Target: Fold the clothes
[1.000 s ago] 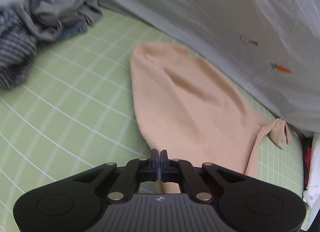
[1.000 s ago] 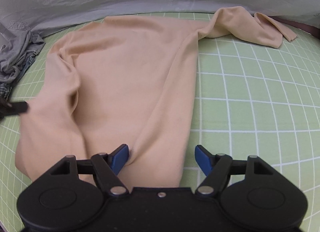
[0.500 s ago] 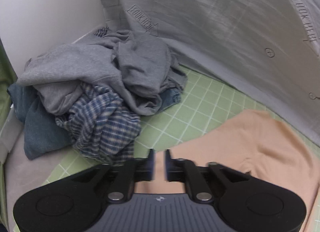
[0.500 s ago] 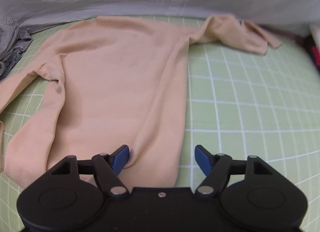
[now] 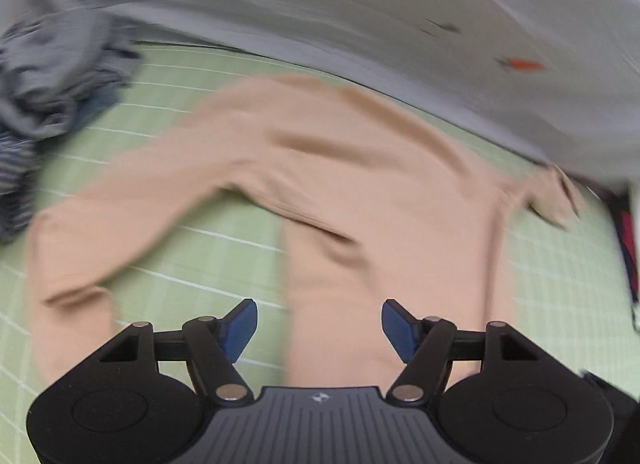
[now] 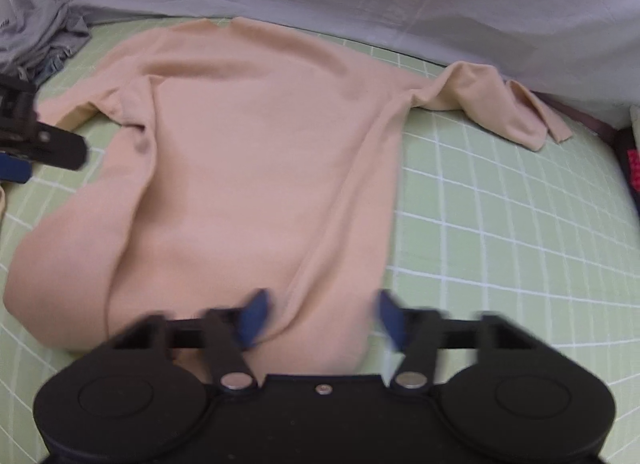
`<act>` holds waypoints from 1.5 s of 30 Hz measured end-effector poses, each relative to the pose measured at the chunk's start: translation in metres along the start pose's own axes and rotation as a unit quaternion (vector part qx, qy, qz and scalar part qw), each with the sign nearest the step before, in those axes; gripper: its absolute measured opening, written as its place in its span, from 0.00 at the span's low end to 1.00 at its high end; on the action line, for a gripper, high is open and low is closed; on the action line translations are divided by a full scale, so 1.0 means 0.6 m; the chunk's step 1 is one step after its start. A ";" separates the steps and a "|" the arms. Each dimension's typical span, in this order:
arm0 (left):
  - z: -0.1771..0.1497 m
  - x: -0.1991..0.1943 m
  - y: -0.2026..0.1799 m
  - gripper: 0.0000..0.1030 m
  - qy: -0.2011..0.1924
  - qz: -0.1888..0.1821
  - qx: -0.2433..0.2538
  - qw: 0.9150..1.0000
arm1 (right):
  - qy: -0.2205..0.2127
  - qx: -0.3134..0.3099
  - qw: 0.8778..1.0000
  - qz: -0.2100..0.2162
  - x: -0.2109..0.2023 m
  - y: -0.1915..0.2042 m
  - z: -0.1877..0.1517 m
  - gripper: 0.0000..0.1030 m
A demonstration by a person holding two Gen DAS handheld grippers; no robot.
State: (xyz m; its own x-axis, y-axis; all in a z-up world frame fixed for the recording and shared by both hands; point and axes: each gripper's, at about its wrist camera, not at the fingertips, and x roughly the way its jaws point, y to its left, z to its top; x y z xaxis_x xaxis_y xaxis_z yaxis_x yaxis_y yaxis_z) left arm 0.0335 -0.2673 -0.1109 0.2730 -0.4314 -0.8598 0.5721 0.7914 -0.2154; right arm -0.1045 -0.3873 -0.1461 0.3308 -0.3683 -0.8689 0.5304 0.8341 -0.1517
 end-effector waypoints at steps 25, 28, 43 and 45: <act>-0.024 -0.036 0.154 0.04 0.007 0.084 -0.122 0.989 | -0.006 0.155 0.987 0.029 -0.048 -0.153 -0.036 0.05; -0.029 -0.041 0.154 0.34 0.006 0.077 -0.131 0.988 | -0.002 0.176 0.984 0.029 -0.044 -0.150 -0.037 0.51; -0.084 -0.001 0.136 0.06 0.060 0.043 -0.165 0.983 | 0.020 0.265 0.957 0.118 -0.026 -0.172 -0.044 0.05; -0.084 -0.015 0.145 0.06 0.054 0.035 -0.173 0.983 | -0.003 0.266 0.956 0.121 -0.054 -0.191 -0.041 0.04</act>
State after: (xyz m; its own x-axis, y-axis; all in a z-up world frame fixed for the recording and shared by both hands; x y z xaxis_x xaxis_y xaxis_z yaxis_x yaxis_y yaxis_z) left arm 0.0419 -0.1725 -0.1454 0.2082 -0.3379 -0.9178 0.2533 0.9250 -0.2831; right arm -0.1950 -0.4607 -0.1123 0.4976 -0.1957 -0.8450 0.7599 0.5680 0.3159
